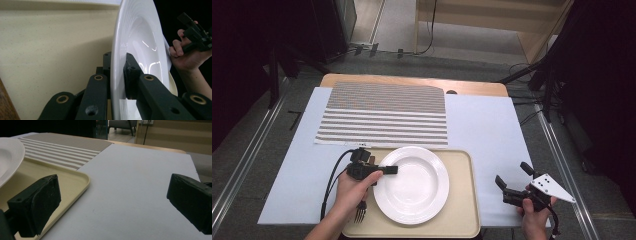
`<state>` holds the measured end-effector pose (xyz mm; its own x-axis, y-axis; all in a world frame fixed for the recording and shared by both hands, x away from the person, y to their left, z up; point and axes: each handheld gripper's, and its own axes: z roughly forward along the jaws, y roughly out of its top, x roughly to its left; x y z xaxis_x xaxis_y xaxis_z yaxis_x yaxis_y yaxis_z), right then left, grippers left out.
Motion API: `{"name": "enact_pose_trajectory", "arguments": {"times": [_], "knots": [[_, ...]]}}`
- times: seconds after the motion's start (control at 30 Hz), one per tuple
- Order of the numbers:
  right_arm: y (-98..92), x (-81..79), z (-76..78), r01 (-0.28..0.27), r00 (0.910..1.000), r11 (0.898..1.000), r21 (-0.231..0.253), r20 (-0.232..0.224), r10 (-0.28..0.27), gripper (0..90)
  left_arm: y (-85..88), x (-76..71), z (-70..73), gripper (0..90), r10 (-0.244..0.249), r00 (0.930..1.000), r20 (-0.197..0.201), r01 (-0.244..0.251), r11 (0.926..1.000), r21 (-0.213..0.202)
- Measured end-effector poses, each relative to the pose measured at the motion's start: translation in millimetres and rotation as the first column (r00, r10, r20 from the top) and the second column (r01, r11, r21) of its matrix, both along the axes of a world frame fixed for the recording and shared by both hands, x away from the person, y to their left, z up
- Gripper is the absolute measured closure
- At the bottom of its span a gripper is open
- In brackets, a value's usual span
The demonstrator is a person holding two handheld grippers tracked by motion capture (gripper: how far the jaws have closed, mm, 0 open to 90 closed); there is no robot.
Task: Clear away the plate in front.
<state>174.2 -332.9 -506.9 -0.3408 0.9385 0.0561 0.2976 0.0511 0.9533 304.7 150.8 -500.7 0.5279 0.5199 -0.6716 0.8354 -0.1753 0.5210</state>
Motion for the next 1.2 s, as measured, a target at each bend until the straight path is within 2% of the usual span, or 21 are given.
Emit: {"name": "enact_pose_trajectory", "arguments": {"times": [0.23, 0.33, 0.37, 0.43, 0.5, 0.57, 0.63, 0.8, 1.2], "knots": [[0.1, -0.1, -0.1, 0.001, 1.0, 1.0, 0.0, -0.002, -0.001, 0.0, 0.1, 0.8, -0.2, 80.8, -0.011, 0.9998, 0.016, 0.011, 0.9996, 0.025], [0.1, -0.1, -0.1, 0.001, 1.0, 1.0, 0.001, -0.003, -0.001, 0.0, -1.0, 0.3, 0.2, 78.4, -0.005, 0.9994, 0.034, 0.003, 0.9986, 0.052], [0.0, -0.2, 0.0, 0.001, 1.0, 1.0, 0.0, -0.002, -0.001, 0.0, -0.9, 0.6, 0.3, 76.9, 0.007, 0.9991, 0.041, -0.01, 0.997, 0.076], [0.1, -0.6, 0.3, 0.002, 1.0, 1.0, 0.001, -0.002, -0.002, 0.0, 0.3, 1.3, -1.1, 75.5, -0.001, 0.9989, 0.046, -0.003, 0.9972, 0.074], [-0.1, -0.6, 0.1, 0.002, 1.0, 1.0, -0.001, -0.001, -0.002, 0.0, 1.1, 1.6, -0.6, 74.7, -0.004, 0.9982, 0.06, -0.002, 0.9958, 0.091], [-0.3, -0.5, 0.1, 0.003, 1.0, 1.0, 0.001, -0.001, -0.003, 0.0, 5.0, 2.4, 1.7, 69.9, 0.021, 0.997, 0.074, -0.027, 0.9957, 0.089], [-0.4, -0.2, 0.0, 0.004, 1.0, 1.0, 0.001, 0.0, -0.004, 0.0, 9.8, 4.3, 3.6, 66.7, 0.041, 0.9966, 0.072, -0.047, 0.9952, 0.086], [0.0, 0.0, -0.1, 0.006, 1.0, 1.0, 0.001, -0.002, -0.006, 0.0, 12.1, 4.0, 1.3, 68.2, 0.045, 0.9958, 0.08, -0.055, 0.9912, 0.121], [0.4, -0.2, 0.1, 0.005, 1.0, 1.0, -0.003, -0.001, -0.005, 0.0, 10.0, 3.3, 2.4, 69.8, 0.045, 0.9958, 0.08, -0.055, 0.9897, 0.132]]}}
